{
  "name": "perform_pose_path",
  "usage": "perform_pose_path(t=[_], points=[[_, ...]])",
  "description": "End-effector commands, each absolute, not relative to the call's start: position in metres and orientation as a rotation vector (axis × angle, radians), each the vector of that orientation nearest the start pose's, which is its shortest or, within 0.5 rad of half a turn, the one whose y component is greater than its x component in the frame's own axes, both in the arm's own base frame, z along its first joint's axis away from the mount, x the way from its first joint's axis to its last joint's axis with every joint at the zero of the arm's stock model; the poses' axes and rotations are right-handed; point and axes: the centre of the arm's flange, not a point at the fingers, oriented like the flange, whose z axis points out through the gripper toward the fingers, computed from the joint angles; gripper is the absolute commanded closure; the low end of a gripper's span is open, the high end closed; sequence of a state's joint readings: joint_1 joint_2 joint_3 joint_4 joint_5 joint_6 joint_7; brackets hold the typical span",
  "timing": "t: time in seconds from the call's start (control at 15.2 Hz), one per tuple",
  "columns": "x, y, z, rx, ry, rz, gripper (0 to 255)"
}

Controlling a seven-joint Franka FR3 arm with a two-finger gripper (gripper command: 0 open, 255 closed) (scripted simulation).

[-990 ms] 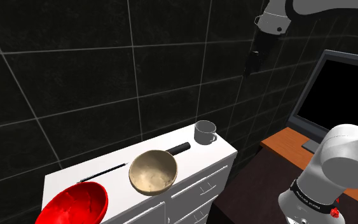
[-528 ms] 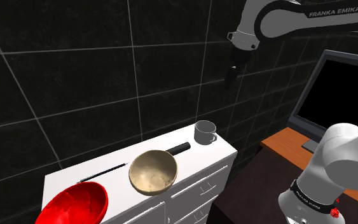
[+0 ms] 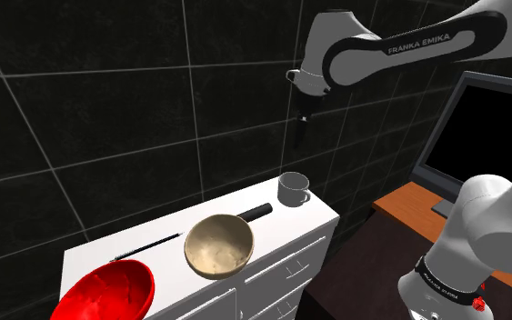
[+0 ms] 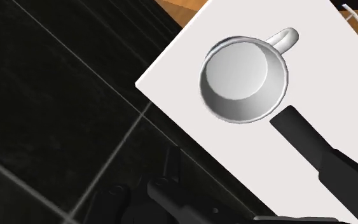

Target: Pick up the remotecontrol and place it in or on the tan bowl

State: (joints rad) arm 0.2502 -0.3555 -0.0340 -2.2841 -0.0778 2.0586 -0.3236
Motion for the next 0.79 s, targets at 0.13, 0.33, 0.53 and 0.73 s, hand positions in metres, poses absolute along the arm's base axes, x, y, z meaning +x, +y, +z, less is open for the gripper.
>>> perform_pose_path(t=[0.13, 0.33, 0.53, 0.73], points=[[0.464, 0.131, 0.476, -2.999, -1.119, -0.185, 0], [0.474, 0.161, 0.451, -2.937, -1.273, -0.170, 0], [0.480, 0.190, 0.427, -2.867, -1.424, -0.154, 0], [0.483, 0.221, 0.401, -2.789, -1.570, -0.139, 0]])
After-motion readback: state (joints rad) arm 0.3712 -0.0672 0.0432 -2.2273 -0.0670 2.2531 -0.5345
